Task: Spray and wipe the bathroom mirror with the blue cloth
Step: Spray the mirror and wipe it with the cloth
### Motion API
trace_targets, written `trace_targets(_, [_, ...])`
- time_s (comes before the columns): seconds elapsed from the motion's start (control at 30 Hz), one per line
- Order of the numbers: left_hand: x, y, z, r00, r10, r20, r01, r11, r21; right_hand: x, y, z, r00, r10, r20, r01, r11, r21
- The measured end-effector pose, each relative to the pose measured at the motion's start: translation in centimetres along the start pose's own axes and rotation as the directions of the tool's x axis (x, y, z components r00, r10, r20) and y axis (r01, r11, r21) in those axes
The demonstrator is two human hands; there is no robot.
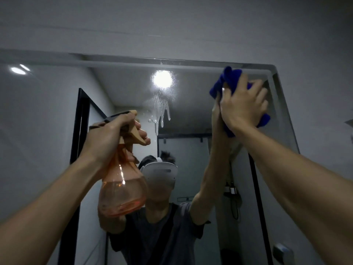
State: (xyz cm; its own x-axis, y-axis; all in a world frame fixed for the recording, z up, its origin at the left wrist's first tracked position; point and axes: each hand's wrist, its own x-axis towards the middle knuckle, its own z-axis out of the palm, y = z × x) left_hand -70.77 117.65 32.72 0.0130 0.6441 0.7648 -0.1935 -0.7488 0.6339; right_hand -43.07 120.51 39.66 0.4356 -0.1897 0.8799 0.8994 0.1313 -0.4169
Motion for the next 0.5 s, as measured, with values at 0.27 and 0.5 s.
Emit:
trace_targets(0.27, [0.1, 0.8, 0.2, 1.000, -0.020, -0.011, 0.021, 0.994, 0.108, -6.2, -7.4, 0.2, 0.826, -0.561, 0.043, 0.550, 0.821, 0.152])
trace_targets(0.5, [0.6, 2.6, -0.6, 0.997, -0.078, 0.000, 0.078, 0.996, 0.049, -11.0, 1.3, -1.3, 0.658, -0.753, 0.027, 0.735, 0.649, 0.195])
